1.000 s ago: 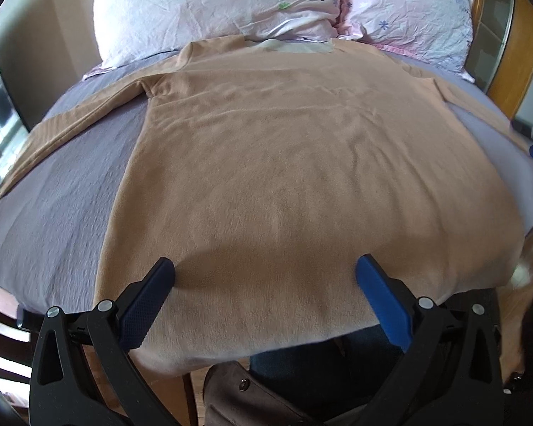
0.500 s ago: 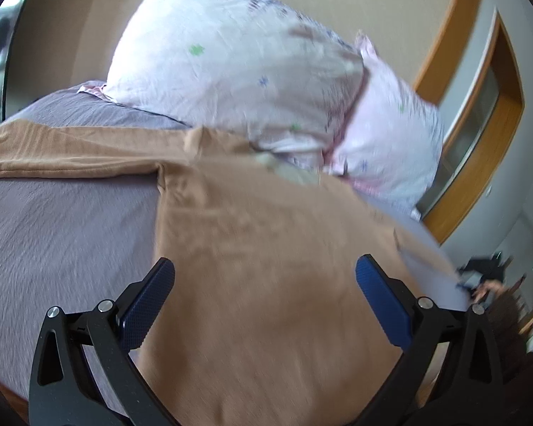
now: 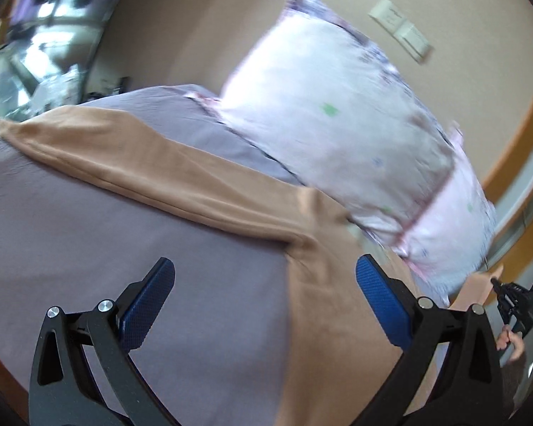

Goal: Fold small clothes

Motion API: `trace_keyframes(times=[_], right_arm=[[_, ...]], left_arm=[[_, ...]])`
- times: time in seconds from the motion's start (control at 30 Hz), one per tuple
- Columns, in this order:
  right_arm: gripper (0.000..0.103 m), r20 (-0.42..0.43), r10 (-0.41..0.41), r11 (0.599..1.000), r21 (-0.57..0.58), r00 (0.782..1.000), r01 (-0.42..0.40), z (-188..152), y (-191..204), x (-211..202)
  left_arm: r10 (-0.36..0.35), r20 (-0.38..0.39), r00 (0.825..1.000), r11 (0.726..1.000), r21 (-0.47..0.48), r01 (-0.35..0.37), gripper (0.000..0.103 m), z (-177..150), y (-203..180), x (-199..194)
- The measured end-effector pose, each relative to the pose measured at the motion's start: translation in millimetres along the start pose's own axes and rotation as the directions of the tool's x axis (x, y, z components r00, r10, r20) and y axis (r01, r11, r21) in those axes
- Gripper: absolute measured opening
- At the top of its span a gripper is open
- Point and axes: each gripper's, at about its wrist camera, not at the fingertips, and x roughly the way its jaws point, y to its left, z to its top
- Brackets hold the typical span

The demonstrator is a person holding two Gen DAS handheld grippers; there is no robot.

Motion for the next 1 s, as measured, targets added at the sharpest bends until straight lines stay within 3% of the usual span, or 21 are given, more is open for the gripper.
trace_keyframes(times=[0.07,0.1,0.17,0.2,0.23,0.3,0.33,0.4,0.43,0.5,0.53,0.6,0.67,0.77,0.9,1.0], right_arm=[[0.004,-0.111,0.137,0.985,-0.092,0.984,-0.147,-22,66,44],[0.004,-0.199,0.187,0.968,-0.128,0.962,-0.214,-42,100,74],[0.008,-0.378,0.207,0.94,-0.18,0.902,-0.291,-77,139,117],[0.013,-0.483,0.195,0.925,-0.199,0.854,-0.324,-102,160,142],[0.024,-0.531,0.173,0.916,-0.224,0.83,-0.334,-117,172,156],[0.043,-0.535,0.13,0.905,-0.28,0.835,-0.32,-131,182,165],[0.047,-0.533,0.111,0.901,-0.302,0.839,-0.311,-138,187,174],[0.047,-0.562,0.095,0.91,-0.285,0.821,-0.3,-148,185,183],[0.048,-0.594,0.072,0.919,-0.273,0.801,-0.285,-156,182,194],[0.049,-0.695,-0.015,0.927,-0.279,0.718,-0.25,-182,175,216],[0.053,-0.659,0.007,0.922,-0.287,0.752,-0.259,-181,176,206],[0.061,-0.67,0.025,0.924,-0.267,0.742,-0.273,-182,173,201],[0.064,-0.671,0.105,0.934,-0.188,0.734,-0.305,-177,165,194],[0.071,-0.636,0.137,0.934,-0.172,0.759,-0.313,-169,156,180],[0.076,-0.598,0.204,0.937,-0.11,0.775,-0.332,-157,138,160],[0.079,-0.568,0.231,0.939,-0.081,0.79,-0.334,-141,122,137]], left_arm=[[0.004,0.003,1.0,0.998,-0.065,-0.004,0.102,7,14,-4],[0.012,0.005,1.0,0.996,-0.085,-0.011,0.102,10,19,-6],[0.055,0.012,0.998,0.992,-0.112,-0.054,0.102,17,31,-12],[0.074,0.013,0.997,0.991,-0.116,-0.072,0.102,19,33,-12],[0.097,0.014,0.995,0.988,-0.123,-0.094,0.102,22,37,-13],[0.124,0.012,0.992,0.981,-0.152,-0.121,0.102,29,51,-16],[0.126,0.009,0.992,0.978,-0.171,-0.123,0.102,33,57,-17],[0.125,-0.001,0.992,0.966,-0.229,-0.122,0.102,43,74,-17],[0.128,-0.005,0.992,0.961,-0.247,-0.125,0.102,46,79,-15],[0.143,-0.024,0.989,0.943,-0.3,-0.144,0.102,54,93,-12],[0.148,-0.035,0.988,0.933,-0.326,-0.152,0.102,57,100,-10],[0.16,-0.058,0.985,0.906,-0.388,-0.17,0.1,61,114,-8],[0.175,-0.074,0.982,0.877,-0.442,-0.19,0.092,63,126,-6],[0.205,-0.083,0.975,0.842,-0.493,-0.219,0.086,73,136,-3],[0.245,-0.112,0.963,0.797,-0.542,-0.266,0.08,94,150,4],[0.267,-0.121,0.956,0.773,-0.565,-0.288,0.059,101,158,7]])
